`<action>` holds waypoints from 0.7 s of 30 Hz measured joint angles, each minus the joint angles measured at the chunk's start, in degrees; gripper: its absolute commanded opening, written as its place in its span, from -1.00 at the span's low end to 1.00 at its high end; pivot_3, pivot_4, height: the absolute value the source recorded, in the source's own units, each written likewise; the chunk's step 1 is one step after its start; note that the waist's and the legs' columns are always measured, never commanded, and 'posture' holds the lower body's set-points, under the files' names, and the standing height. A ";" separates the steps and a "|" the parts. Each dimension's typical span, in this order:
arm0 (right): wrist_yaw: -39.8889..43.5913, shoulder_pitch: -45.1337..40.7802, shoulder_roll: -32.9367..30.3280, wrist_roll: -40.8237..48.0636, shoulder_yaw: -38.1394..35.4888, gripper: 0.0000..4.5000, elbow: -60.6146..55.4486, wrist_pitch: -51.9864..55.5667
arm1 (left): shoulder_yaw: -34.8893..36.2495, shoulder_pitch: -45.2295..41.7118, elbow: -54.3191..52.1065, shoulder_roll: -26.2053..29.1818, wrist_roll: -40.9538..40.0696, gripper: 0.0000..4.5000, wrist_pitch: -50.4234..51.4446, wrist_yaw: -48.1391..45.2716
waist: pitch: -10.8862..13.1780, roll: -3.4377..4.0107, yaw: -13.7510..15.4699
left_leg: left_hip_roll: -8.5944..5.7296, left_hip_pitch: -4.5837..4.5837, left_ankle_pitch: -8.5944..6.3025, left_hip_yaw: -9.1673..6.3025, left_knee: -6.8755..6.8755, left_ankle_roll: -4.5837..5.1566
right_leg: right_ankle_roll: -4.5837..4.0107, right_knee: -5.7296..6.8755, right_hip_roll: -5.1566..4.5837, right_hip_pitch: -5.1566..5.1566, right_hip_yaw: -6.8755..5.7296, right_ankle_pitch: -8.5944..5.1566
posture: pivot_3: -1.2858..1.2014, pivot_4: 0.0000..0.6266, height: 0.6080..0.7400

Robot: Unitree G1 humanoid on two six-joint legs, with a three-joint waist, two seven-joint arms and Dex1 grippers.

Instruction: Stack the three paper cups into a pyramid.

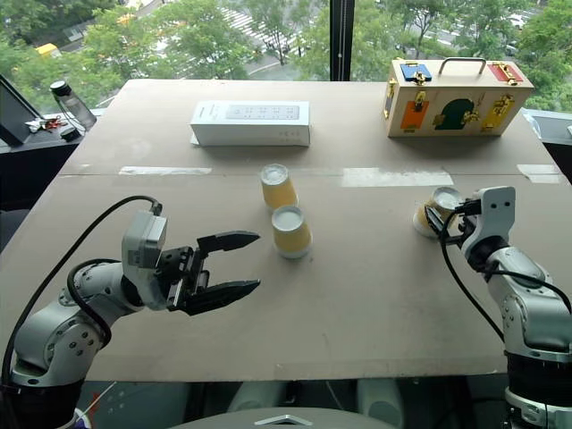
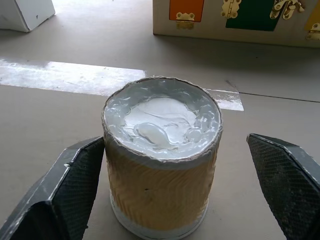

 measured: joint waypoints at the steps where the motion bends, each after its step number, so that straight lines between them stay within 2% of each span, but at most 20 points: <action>1: -0.05 -0.29 0.10 0.17 0.00 1.00 0.00 0.23 | 0.00 0.06 0.00 0.00 -0.12 0.98 0.01 0.00 | 0.00 0.00 0.00 | 0.00 0.00 0.00 0.00 0.00 0.00 | 0.00 0.00 0.00 0.00 0.00 0.00 | 0.03 -0.52 1.00; 6: -0.03 -1.60 0.57 1.44 -0.01 1.00 0.00 0.85 | -0.07 0.06 -0.02 -0.06 -0.46 0.98 0.01 0.02 | 0.00 0.00 -0.05 | 0.00 -0.01 0.00 0.00 0.00 0.00 | 0.00 -0.01 0.00 0.00 0.01 0.00 | 0.03 -0.52 1.00; 9: -0.01 -1.64 0.71 1.56 -0.01 0.65 0.40 0.81 | -0.27 0.04 -0.01 -0.18 -0.45 1.00 -0.02 0.05 | 0.01 0.01 -0.08 | 0.00 -0.01 0.00 0.01 -0.01 0.00 | 0.00 -0.01 0.00 0.00 0.01 0.00 | 0.03 -0.52 1.00; 11: -0.02 -1.80 0.92 1.52 -0.01 0.19 1.57 0.52 | -0.49 0.03 -0.01 -0.58 -0.38 1.00 -0.15 0.30 | 0.01 0.02 -0.15 | 0.00 -0.01 0.00 0.02 -0.01 0.00 | 0.00 -0.01 0.00 0.00 0.02 0.00 | 0.03 -0.52 1.00; 12: 0.01 -1.86 0.93 1.52 -0.01 0.06 1.75 0.35 | -0.52 0.05 -0.02 -0.82 -0.30 1.00 -0.29 0.55 | 0.01 0.02 -0.18 | 0.00 0.00 0.00 0.02 -0.01 0.00 | 0.00 -0.01 0.00 0.00 0.02 0.00 | 0.03 -0.52 1.00; 18: 1.89 -0.72 0.52 1.14 0.43 0.06 0.83 -1.20 | -0.09 2.98 -0.20 -2.52 3.36 1.00 -3.94 3.20 | 0.05 0.09 -0.48 | 0.00 -0.01 0.00 -0.01 -0.04 0.00 | 0.00 -0.01 -0.01 0.00 0.02 0.00 | 0.03 -0.52 1.00; 21: 6.44 1.01 -1.96 1.64 3.55 0.06 -4.72 -1.68 | 1.41 4.91 0.68 -3.84 5.32 1.00 -7.16 4.37 | 0.14 0.24 -0.62 | 0.01 -0.01 0.00 0.01 -0.06 0.00 | 0.00 -0.02 -0.02 -0.02 0.03 0.00 | 0.03 -0.52 1.00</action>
